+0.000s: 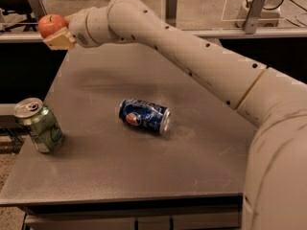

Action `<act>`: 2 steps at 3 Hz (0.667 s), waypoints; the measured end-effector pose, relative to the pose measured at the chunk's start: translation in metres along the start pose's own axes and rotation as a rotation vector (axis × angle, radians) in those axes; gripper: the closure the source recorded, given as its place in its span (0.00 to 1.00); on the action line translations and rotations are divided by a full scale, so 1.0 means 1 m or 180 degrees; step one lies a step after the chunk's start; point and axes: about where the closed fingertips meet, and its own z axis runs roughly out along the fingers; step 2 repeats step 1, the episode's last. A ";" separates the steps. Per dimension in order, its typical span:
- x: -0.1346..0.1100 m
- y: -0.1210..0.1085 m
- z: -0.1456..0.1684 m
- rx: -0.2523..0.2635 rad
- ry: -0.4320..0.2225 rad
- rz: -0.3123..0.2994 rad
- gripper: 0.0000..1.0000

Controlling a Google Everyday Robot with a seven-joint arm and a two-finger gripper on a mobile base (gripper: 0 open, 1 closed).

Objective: Pick apple

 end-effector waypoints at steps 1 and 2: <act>-0.003 0.001 -0.001 0.0001 -0.0005 -0.0010 1.00; -0.003 0.001 -0.001 0.0001 -0.0005 -0.0010 1.00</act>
Offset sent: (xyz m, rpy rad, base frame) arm 0.0000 0.0000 0.0000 0.0000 0.0000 0.0000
